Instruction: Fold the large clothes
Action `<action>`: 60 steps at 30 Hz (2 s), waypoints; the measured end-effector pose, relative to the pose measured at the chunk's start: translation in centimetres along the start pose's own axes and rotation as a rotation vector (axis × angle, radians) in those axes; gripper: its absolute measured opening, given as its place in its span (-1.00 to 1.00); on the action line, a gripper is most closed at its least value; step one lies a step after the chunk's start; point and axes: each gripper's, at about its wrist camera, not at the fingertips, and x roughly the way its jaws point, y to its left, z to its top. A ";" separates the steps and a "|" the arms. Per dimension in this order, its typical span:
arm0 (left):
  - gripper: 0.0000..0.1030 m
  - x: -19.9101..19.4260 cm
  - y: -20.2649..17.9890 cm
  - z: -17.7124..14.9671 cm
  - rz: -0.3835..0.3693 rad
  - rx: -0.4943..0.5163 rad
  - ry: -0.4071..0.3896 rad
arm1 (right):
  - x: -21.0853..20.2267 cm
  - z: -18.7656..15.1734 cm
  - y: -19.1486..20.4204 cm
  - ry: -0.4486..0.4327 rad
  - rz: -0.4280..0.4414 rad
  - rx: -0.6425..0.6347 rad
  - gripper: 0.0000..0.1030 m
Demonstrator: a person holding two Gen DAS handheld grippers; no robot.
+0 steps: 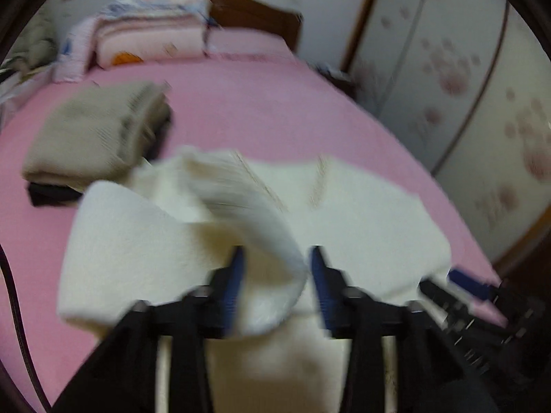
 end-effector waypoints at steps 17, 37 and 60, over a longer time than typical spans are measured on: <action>0.27 -5.8 12.7 -5.8 0.222 -0.281 -0.039 | 2.8 -0.8 -2.7 0.066 0.175 0.087 -0.03; 0.11 1.2 19.3 -6.5 0.280 -0.509 0.060 | 12.1 -0.1 1.1 0.212 0.303 0.035 -0.02; -0.14 3.1 17.8 -6.7 0.343 -0.384 0.109 | 11.8 0.1 -2.9 0.073 0.022 -0.102 -0.71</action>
